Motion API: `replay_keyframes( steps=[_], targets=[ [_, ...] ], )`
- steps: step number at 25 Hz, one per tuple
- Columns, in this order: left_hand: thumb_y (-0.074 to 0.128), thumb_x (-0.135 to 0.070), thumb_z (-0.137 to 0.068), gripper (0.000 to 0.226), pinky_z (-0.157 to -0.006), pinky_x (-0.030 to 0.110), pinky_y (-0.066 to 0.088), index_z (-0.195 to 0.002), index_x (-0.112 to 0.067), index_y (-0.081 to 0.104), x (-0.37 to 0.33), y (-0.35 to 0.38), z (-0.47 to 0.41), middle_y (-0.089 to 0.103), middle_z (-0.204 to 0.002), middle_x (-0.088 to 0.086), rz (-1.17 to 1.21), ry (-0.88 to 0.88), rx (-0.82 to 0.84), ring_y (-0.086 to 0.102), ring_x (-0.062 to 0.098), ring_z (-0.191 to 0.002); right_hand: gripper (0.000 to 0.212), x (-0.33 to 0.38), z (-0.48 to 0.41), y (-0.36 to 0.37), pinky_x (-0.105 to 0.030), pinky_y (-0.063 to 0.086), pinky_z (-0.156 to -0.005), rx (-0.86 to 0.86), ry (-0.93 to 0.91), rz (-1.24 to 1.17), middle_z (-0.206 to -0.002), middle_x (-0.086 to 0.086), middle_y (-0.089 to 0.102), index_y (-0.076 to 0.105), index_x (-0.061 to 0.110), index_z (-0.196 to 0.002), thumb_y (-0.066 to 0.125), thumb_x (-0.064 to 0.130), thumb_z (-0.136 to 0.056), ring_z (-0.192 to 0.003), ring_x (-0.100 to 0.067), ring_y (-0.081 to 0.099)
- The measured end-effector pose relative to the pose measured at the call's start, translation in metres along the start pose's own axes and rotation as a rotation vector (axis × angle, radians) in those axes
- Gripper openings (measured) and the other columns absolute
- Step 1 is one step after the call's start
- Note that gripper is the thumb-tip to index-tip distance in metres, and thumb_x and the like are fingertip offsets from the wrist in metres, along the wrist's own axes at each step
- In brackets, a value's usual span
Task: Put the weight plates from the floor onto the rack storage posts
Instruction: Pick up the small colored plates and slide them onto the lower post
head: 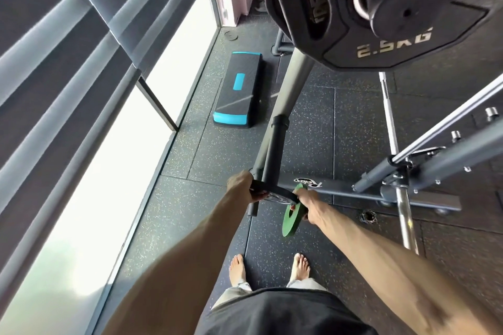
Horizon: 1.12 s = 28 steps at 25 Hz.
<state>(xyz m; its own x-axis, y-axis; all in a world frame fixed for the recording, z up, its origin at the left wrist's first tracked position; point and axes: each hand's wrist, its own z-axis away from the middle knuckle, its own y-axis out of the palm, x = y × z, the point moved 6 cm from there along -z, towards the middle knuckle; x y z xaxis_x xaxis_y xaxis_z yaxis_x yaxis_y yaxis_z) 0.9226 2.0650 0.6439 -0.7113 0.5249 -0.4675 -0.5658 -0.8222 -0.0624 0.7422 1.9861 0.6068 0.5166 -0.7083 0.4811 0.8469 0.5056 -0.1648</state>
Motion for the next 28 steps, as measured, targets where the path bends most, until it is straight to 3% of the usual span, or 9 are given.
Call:
replay_keyframes(
  steps=[9, 11, 15, 17, 20, 22, 25, 28],
  targets=[
    [0.039, 0.004, -0.094, 0.010, -0.035, 0.040, 0.053, -0.089, 0.003, 0.047, -0.004, 0.017, 0.004, 0.058, -0.081, 0.027, 0.088, -0.074, 0.119, 0.064, 0.039, -0.060, 0.010, 0.024, -0.004, -0.022, -0.025, 0.036, -0.052, -0.110, -0.037, -0.065, -0.066, -0.008, 0.058, 0.058, 0.007, -0.084, 0.052, 0.005, -0.090, -0.057, -0.017, 0.052],
    [0.041, 0.003, -0.095, 0.010, -0.033, 0.039, 0.051, -0.087, 0.003, 0.047, -0.013, 0.025, -0.001, 0.058, -0.082, 0.028, 0.094, -0.062, 0.123, 0.064, 0.040, -0.060, 0.007, 0.034, -0.014, -0.021, -0.024, 0.037, -0.050, -0.128, -0.042, -0.115, -0.070, -0.007, 0.056, 0.058, 0.006, -0.093, 0.051, 0.005, -0.091, -0.057, -0.015, 0.051],
    [0.045, 0.004, -0.095, 0.009, -0.033, 0.039, 0.051, -0.087, 0.001, 0.046, -0.042, 0.047, -0.013, 0.059, -0.081, 0.026, 0.099, -0.022, 0.115, 0.063, 0.036, -0.065, 0.039, 0.057, -0.029, -0.023, -0.025, 0.042, -0.049, -0.165, -0.062, -0.151, -0.077, -0.008, 0.058, 0.048, 0.001, -0.125, 0.053, 0.008, -0.086, -0.057, -0.015, 0.053],
    [0.045, 0.002, -0.097, 0.006, -0.032, 0.040, 0.050, -0.092, 0.000, 0.046, -0.057, 0.061, -0.023, 0.060, -0.085, 0.026, 0.102, -0.005, 0.113, 0.063, 0.035, -0.065, 0.041, 0.068, -0.037, -0.027, -0.025, 0.040, -0.049, -0.188, -0.086, -0.180, -0.080, -0.009, 0.061, 0.045, 0.003, -0.128, 0.055, 0.014, -0.090, -0.059, -0.015, 0.054],
    [0.046, 0.000, -0.098, 0.006, -0.031, 0.042, 0.049, -0.104, -0.001, 0.045, -0.082, 0.082, -0.037, 0.060, -0.103, 0.028, 0.097, 0.011, 0.104, 0.062, 0.035, -0.067, 0.039, 0.085, -0.038, -0.031, -0.035, 0.056, -0.058, -0.222, -0.125, -0.235, -0.082, -0.009, 0.064, 0.041, 0.004, -0.124, 0.055, 0.028, -0.097, -0.067, -0.019, 0.062],
    [0.044, -0.001, -0.100, 0.010, -0.029, 0.043, 0.048, -0.109, -0.002, 0.045, -0.097, 0.095, -0.044, 0.057, -0.106, 0.027, 0.119, 0.018, 0.117, 0.060, 0.034, -0.067, 0.037, 0.092, -0.036, -0.038, -0.041, 0.058, -0.069, -0.264, -0.151, -0.219, -0.079, -0.008, 0.062, 0.036, 0.005, -0.120, 0.056, 0.025, -0.096, -0.067, -0.020, 0.062],
    [0.046, -0.008, -0.101, 0.018, -0.030, 0.045, 0.049, -0.119, -0.002, 0.046, -0.114, 0.109, -0.055, 0.056, -0.116, 0.027, 0.183, 0.024, 0.144, 0.059, 0.036, -0.070, 0.025, 0.083, -0.028, -0.046, -0.039, 0.055, -0.068, -0.304, -0.158, -0.168, -0.076, -0.007, 0.060, 0.037, 0.007, -0.111, 0.054, 0.019, -0.096, -0.061, -0.017, 0.060],
    [0.043, -0.021, -0.104, 0.029, -0.040, 0.048, 0.055, -0.121, 0.002, 0.048, -0.119, 0.114, -0.057, 0.059, -0.110, 0.029, 0.207, 0.058, 0.162, 0.062, 0.037, -0.068, 0.016, 0.061, -0.017, -0.047, -0.034, 0.053, -0.057, -0.327, -0.145, -0.059, -0.070, -0.007, 0.062, 0.058, 0.002, -0.100, 0.051, 0.016, -0.096, -0.058, -0.017, 0.060]
  ],
)
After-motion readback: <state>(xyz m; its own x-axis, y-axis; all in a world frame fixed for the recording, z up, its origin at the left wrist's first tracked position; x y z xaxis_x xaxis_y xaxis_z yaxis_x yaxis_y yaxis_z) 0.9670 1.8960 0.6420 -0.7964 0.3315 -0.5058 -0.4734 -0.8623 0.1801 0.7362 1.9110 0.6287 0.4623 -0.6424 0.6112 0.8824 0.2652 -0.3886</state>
